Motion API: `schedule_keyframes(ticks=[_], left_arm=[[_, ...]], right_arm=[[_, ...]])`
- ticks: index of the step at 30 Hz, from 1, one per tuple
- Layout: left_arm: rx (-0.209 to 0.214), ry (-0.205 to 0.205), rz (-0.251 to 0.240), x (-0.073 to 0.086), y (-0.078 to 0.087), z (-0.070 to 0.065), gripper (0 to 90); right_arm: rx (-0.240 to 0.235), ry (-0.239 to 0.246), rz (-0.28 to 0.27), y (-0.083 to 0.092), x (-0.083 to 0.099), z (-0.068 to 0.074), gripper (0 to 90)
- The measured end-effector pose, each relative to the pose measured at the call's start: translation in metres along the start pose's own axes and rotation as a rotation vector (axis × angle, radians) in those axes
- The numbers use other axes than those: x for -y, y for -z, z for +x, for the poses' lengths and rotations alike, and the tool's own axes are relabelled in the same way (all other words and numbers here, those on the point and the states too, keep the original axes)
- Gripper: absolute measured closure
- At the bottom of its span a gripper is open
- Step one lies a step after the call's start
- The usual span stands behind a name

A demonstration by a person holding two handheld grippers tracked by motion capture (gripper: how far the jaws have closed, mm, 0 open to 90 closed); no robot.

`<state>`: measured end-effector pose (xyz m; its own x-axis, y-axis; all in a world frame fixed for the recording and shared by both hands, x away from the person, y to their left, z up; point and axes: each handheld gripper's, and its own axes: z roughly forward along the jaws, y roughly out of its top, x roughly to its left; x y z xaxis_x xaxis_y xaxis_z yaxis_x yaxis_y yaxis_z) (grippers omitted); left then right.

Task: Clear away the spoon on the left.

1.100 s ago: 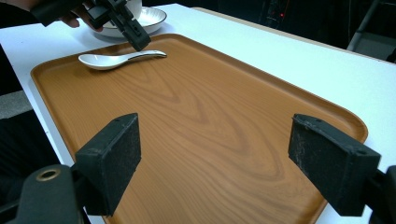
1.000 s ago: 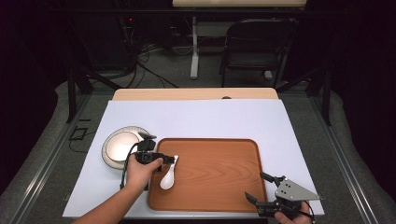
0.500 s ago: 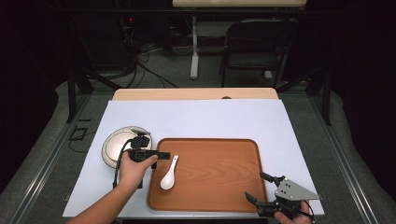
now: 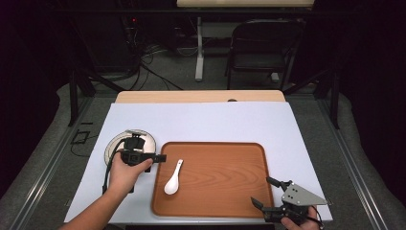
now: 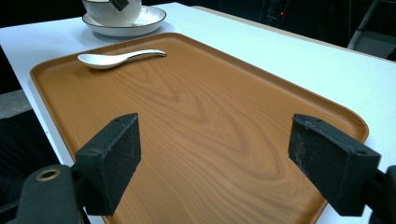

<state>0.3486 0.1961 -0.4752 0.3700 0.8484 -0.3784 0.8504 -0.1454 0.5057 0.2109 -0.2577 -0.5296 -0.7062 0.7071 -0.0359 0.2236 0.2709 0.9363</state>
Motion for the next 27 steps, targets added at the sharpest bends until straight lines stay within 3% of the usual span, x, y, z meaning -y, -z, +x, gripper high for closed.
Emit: schedule_keyframes(ticks=[3,13,21,27], left_arm=[[-0.018,-0.020,-0.007,0.002,0.007,0.002,44.5],[-0.055,-0.025,-0.077,0.019,0.028,0.014,43.1],[-0.065,0.000,-0.134,0.051,0.038,0.024,45.0],[-0.094,0.014,-0.162,0.080,0.035,0.031,45.1]], right_arm=[[0.000,-0.002,0.000,0.000,0.000,0.000,16.5],[0.001,0.000,0.001,0.000,0.000,0.000,16.5],[0.001,-0.001,0.002,0.000,0.000,0.000,16.5],[0.001,-0.001,0.003,0.000,0.000,0.000,16.5]])
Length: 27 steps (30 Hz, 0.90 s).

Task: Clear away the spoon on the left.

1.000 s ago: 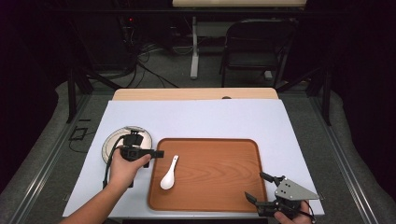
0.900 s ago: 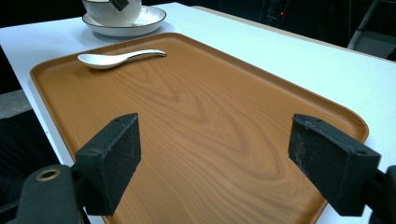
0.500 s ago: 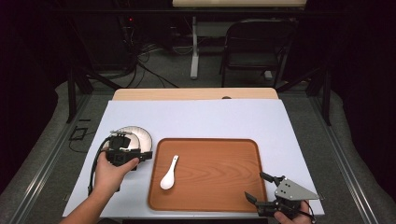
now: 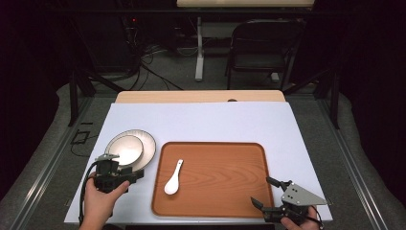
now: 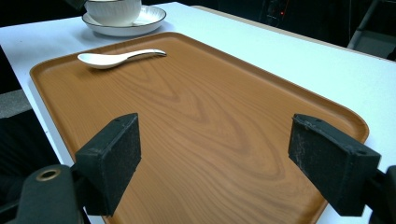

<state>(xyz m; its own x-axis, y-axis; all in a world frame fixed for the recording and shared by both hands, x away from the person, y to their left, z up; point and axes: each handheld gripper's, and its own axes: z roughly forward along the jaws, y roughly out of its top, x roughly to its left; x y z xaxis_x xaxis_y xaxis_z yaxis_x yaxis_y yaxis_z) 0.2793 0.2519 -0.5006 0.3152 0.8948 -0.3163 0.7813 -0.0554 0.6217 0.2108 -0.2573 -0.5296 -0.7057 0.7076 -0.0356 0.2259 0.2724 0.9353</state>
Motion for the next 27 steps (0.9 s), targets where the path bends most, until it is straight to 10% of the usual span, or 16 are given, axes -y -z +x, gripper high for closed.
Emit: schedule_keyframes(ticks=[16,27], left_arm=[[-0.119,-0.046,-0.069,0.033,-0.005,0.007,45.4],[-0.128,-0.094,-0.113,0.042,-0.011,0.001,44.8]], right_arm=[[0.000,0.001,-0.002,0.000,0.000,0.000,16.5],[0.000,0.000,-0.001,0.000,0.000,0.000,16.5]])
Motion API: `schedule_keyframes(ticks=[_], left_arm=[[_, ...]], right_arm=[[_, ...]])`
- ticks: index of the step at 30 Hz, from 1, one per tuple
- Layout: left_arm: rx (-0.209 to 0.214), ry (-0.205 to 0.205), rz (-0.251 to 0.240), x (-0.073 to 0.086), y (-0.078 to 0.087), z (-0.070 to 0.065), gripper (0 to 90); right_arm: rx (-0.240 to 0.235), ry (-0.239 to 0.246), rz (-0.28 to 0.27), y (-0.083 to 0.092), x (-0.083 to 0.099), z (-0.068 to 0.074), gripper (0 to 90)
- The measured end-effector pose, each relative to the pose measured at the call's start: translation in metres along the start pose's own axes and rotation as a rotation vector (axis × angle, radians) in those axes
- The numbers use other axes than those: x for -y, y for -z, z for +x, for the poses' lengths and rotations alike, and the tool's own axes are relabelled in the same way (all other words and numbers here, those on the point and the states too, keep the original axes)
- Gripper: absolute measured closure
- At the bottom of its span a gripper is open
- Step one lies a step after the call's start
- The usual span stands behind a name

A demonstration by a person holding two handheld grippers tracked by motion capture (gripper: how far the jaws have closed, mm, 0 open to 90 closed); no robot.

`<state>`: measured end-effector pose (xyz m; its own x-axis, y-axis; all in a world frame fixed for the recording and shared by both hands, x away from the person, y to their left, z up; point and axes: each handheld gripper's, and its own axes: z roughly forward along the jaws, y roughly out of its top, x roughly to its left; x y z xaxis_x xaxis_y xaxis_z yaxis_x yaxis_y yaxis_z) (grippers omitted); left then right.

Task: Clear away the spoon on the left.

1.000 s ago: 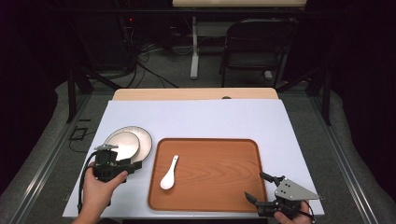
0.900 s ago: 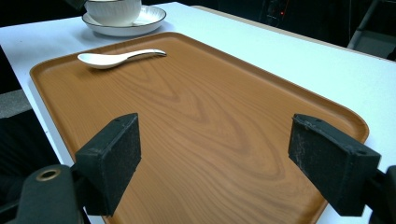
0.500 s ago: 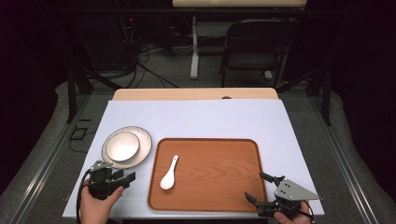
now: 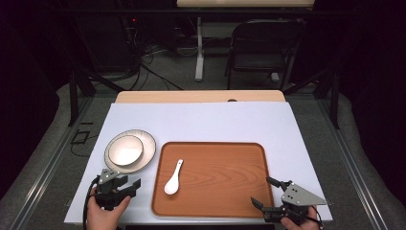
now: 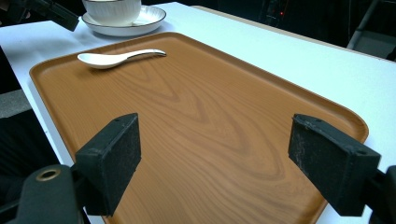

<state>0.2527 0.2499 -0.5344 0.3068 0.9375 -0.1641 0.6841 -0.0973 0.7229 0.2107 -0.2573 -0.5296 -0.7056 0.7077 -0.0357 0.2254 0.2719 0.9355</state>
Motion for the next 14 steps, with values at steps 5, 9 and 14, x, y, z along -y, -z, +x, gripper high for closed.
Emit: schedule_keyframes(ticks=[5,9,14], left_arm=[[0.005,0.000,-0.013,0.0016,0.0020,-0.0014,44.7],[-0.001,-0.017,-0.016,0.0022,0.0015,-0.0034,44.3],[-0.003,-0.032,-0.012,0.0023,0.0008,-0.0049,43.2]], right_arm=[[-0.001,0.001,-0.001,0.0001,0.0000,0.0002,16.5],[-0.001,0.001,-0.001,0.0001,0.0000,0.0002,16.5],[-0.001,0.001,-0.001,0.0001,0.0001,0.0000,16.5]])
